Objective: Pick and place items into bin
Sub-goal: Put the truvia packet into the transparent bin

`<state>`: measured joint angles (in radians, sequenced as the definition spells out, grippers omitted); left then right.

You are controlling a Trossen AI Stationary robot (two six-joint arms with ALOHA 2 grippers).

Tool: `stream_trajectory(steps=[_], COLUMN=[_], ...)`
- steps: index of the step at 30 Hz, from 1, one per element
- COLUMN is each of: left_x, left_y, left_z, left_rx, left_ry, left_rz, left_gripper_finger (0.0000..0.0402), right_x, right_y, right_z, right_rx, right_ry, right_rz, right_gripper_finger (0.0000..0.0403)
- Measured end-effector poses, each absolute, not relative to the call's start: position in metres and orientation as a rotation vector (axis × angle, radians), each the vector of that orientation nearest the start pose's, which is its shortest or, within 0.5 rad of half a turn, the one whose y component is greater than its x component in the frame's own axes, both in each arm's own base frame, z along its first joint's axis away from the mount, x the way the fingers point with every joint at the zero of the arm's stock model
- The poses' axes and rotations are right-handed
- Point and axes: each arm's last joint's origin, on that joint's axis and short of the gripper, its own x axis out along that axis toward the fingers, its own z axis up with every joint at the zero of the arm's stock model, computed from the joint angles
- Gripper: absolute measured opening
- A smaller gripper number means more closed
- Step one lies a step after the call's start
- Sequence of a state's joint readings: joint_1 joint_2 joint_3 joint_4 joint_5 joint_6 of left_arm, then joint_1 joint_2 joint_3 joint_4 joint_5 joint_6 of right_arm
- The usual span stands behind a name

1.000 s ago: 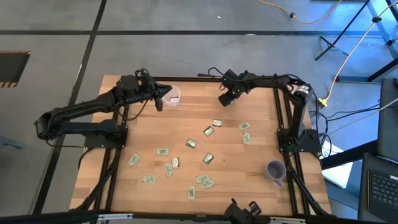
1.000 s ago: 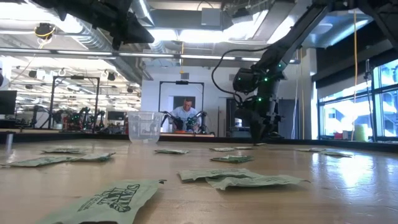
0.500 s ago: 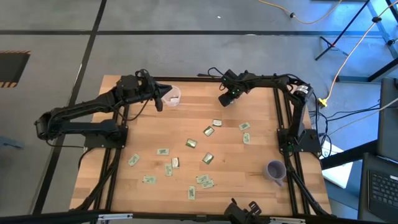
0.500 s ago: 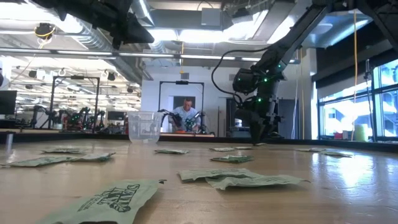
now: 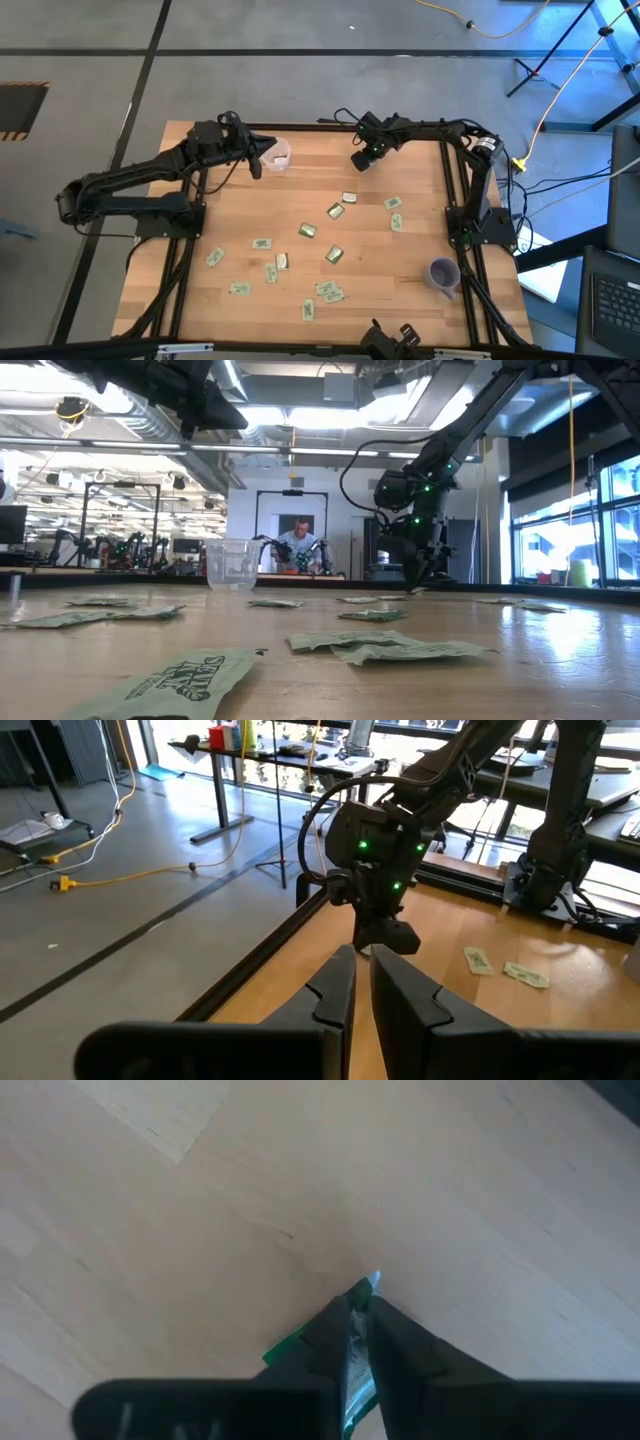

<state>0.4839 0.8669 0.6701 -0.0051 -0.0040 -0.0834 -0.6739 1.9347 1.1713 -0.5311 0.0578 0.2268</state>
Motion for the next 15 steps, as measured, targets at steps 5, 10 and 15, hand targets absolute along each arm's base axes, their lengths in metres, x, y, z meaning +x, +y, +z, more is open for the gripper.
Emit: stream_trajectory(steps=[5,10,15], left_x=[0.173,0.173,0.173], left_y=[0.091,0.091,0.091], left_z=[0.296,0.296,0.296], left_rx=[-0.13,-0.13,-0.13], left_ry=[0.178,0.178,0.178], left_rz=[0.494,0.494,0.494], left_gripper_finger=[0.0029,0.0027,0.0029], right_x=[0.279,0.277,0.286], right_y=[-0.225,-0.223,-0.228], right_z=[0.131,0.139,0.164], right_rx=[0.586,0.579,0.554], right_ry=[1.191,1.192,1.124], right_rz=[-0.769,-0.763,-0.733], right_gripper_finger=[0.0035,0.0035,0.0035])
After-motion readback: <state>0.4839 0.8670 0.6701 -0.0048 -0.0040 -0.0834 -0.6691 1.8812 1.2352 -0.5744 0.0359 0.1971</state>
